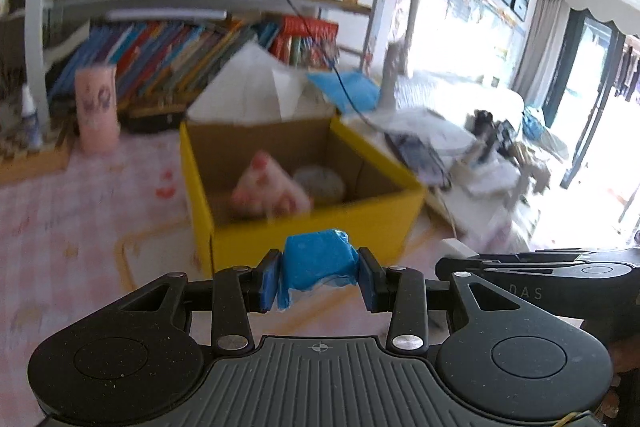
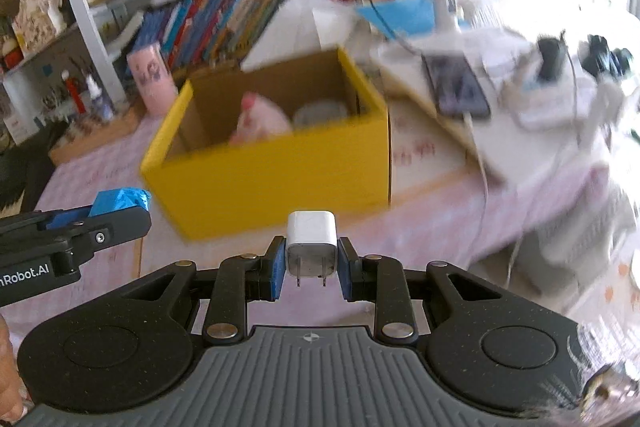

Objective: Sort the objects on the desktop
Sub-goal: 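Lower both items into the box and open both tools to release them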

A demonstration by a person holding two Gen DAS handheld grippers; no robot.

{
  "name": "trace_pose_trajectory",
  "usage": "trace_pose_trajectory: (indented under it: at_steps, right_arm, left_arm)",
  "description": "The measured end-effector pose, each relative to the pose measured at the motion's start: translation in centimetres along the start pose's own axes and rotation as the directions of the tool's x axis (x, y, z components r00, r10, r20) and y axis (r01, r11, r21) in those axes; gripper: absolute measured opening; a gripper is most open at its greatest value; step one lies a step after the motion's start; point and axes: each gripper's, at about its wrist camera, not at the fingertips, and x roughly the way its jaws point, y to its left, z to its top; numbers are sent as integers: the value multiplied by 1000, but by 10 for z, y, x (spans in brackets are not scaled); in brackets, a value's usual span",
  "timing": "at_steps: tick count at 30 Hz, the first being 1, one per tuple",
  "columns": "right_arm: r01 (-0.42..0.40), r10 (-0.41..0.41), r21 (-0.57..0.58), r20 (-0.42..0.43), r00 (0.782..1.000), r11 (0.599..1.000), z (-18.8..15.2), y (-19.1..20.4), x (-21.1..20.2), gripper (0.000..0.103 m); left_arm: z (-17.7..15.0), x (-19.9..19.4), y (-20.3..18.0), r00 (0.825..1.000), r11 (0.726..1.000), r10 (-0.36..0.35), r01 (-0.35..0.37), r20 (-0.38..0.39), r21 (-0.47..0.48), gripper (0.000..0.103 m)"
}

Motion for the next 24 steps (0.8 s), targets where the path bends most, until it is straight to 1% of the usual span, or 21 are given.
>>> trace_pose_trajectory:
  at_steps: [4, 6, 8, 11, 13, 18, 21, 22, 24]
  right_arm:
    - [-39, 42, -57, 45, 998, 998, 40, -8, 23, 24]
    - [-54, 60, -112, 53, 997, 992, 56, -8, 37, 24]
    - [-67, 76, -178, 43, 996, 982, 70, -7, 54, 24]
    - [-96, 101, -289, 2, 995, 953, 85, -4, 83, 24]
    - [-121, 116, -360, -35, 993, 925, 91, -2, 102, 24]
    - [-191, 136, -482, -147, 980, 855, 96, 3, 139, 24]
    - [-247, 138, -511, -242, 960, 824, 97, 3, 161, 24]
    - [-273, 146, -511, -275, 950, 815, 98, 3, 167, 24]
    - [-309, 161, -496, -319, 934, 812, 101, 1, 175, 24]
  left_arm:
    - [24, 25, -7, 999, 999, 39, -40, 35, 27, 39]
    - [33, 42, -7, 997, 997, 65, -66, 31, 32, 39]
    - [38, 59, -4, 995, 995, 95, -95, 16, 31, 39]
    - [41, 86, 3, 989, 989, 143, -142, -23, 37, 39]
    - [40, 100, 6, 984, 986, 165, -163, -60, 38, 39]
    - [35, 129, 10, 972, 983, 183, -180, -149, 37, 39]
    - [35, 138, 13, 966, 982, 189, -191, -176, 10, 39]
    - [35, 140, 13, 964, 982, 188, -190, -187, 9, 39]
    - [35, 142, 12, 965, 984, 176, -179, -195, 1, 39]
